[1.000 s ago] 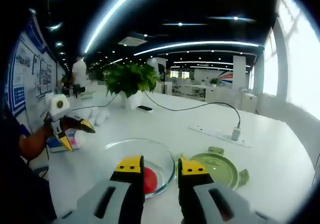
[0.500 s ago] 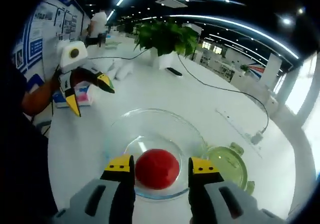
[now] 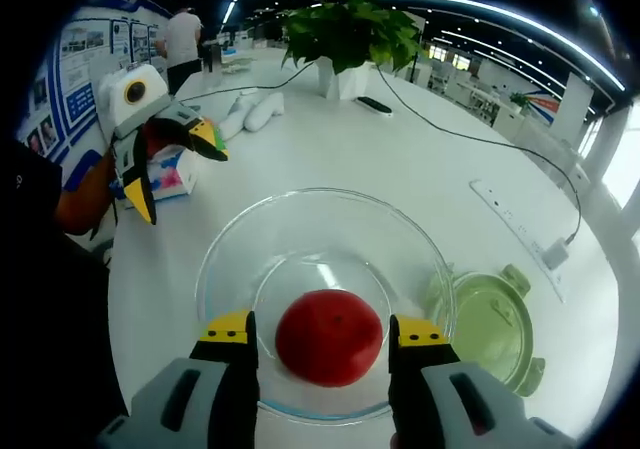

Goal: Open container latches remove lid place lid upside down on tabletop take tomato from container place on tabletop

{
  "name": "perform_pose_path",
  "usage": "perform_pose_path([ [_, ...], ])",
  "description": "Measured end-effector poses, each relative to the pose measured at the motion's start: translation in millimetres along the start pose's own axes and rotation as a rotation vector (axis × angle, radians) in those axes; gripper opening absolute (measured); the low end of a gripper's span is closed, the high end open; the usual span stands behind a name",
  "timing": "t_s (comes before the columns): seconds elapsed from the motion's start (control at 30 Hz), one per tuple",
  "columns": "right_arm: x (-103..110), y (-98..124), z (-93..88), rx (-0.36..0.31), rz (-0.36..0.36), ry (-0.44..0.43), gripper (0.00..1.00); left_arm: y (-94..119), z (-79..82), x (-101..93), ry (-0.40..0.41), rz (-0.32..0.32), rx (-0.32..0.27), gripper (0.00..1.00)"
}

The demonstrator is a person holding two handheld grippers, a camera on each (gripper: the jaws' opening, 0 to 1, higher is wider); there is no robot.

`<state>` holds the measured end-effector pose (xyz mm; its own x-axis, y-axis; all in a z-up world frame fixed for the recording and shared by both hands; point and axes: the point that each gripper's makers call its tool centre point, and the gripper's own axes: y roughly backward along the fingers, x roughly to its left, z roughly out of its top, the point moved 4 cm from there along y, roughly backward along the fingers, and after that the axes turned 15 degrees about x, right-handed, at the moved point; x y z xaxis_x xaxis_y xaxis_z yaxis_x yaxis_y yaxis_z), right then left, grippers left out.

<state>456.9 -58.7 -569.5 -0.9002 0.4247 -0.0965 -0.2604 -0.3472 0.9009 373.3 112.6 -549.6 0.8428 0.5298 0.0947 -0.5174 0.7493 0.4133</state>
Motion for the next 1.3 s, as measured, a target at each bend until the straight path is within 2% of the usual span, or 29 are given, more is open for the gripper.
perform_pose_path([
  [0.1,-3,-8,-3.3,0.052,0.002,-0.014,0.49,0,0.0,0.6,0.002,0.001,0.0,0.45],
  [0.13,-1,-11,-0.1,0.04,0.012,-0.008,0.5,0,-0.1,0.6,0.002,0.001,0.0,0.45],
  [0.33,-2,-15,0.1,0.106,0.051,-0.026,0.49,0,0.2,0.2,0.002,0.0,0.0,0.45],
  [0.53,2,-21,-5.5,0.14,0.041,0.005,0.48,0,-0.2,0.0,-0.002,0.001,0.001,0.45],
  [0.6,6,-22,-4.9,0.145,0.044,0.01,0.48,0,-0.2,0.2,-0.001,0.001,0.0,0.45],
  [0.83,1,-30,-4.7,0.145,0.045,-0.016,0.5,1,-0.7,0.1,-0.003,0.002,0.001,0.45],
  [1.3,2,-31,-4.1,0.097,0.037,-0.06,0.49,1,-1.2,0.7,-0.003,0.003,0.002,0.45],
])
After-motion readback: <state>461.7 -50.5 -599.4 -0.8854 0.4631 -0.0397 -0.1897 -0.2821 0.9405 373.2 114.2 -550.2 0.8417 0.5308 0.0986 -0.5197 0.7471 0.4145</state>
